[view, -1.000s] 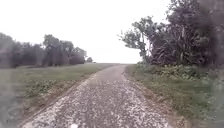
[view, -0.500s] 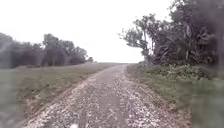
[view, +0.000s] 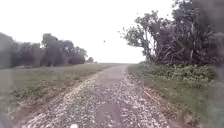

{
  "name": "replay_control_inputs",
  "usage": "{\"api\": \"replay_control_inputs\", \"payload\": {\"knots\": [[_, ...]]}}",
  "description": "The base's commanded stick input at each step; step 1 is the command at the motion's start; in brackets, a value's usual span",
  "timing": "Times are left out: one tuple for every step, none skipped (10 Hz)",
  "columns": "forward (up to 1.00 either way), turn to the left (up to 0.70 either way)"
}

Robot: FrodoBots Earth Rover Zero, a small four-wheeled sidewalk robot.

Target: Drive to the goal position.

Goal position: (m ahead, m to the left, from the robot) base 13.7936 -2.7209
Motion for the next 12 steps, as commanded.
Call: {"api": "replay_control_inputs", "payload": {"knots": [[0.7, -0.3], [0.7, -0.35], [0.7, -0.35], [0.7, -0.25], [0.7, -0.09], [0.7, 0.0], [0.7, 0.0], [0.7, 0.0], [0.7, 0.0], [0.7, 0.0], [0.7, 0.0], [0.7, 0.0]]}}
